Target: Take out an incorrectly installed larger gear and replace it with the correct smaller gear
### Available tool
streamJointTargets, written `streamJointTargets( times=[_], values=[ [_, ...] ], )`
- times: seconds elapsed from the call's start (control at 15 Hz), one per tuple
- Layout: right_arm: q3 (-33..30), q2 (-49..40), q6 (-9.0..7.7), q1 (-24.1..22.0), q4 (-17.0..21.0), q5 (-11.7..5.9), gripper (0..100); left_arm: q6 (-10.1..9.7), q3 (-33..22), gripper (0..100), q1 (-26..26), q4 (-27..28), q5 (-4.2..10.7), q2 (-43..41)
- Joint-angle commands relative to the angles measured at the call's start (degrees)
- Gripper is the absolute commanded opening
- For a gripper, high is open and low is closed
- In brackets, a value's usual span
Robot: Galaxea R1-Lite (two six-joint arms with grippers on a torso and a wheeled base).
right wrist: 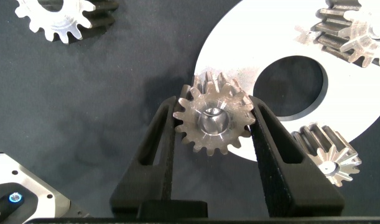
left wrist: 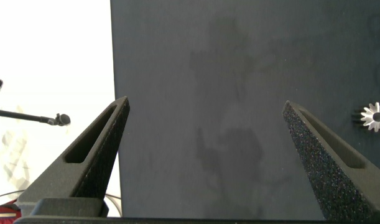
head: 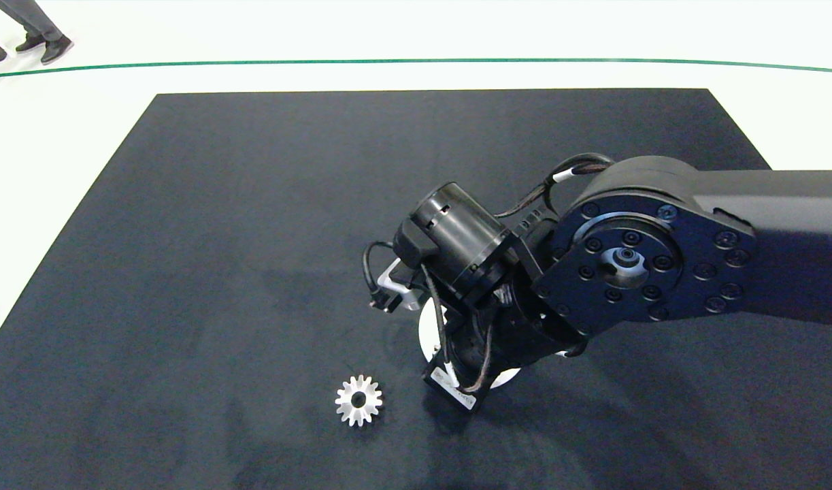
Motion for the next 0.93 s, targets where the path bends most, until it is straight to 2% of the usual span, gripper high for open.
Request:
streamJointTargets(
  times=[0.07, 0.27, 0.47, 0.53, 0.93],
  values=[
    [0.11, -0.24, -0.05, -0.01, 0.32, -0.07, 16, 0.02, 0.00, 100, 0.01, 0.29, 0.18, 0.11],
    [0.37, -0.50, -0.05, 0.08, 0.40, -0.07, 16, 0.02, 0.00, 100, 0.01, 0.29, 0.18, 0.11],
    [0.46, -0.15, 0.03, -0.01, 0.40, -2.44, 16, 0.02, 0.00, 100, 0.01, 0.29, 0.18, 0.11],
    [0.54, -0.24, 0.03, 0.08, 0.40, -2.53, 100, 0.10, 0.00, 100, -0.08, 0.29, 0.18, 0.11],
    [0.72, -0.50, 0.47, 0.08, 0.32, -2.27, 100, 0.10, 0.09, 100, -0.08, 0.29, 0.09, 0.20]
  ],
)
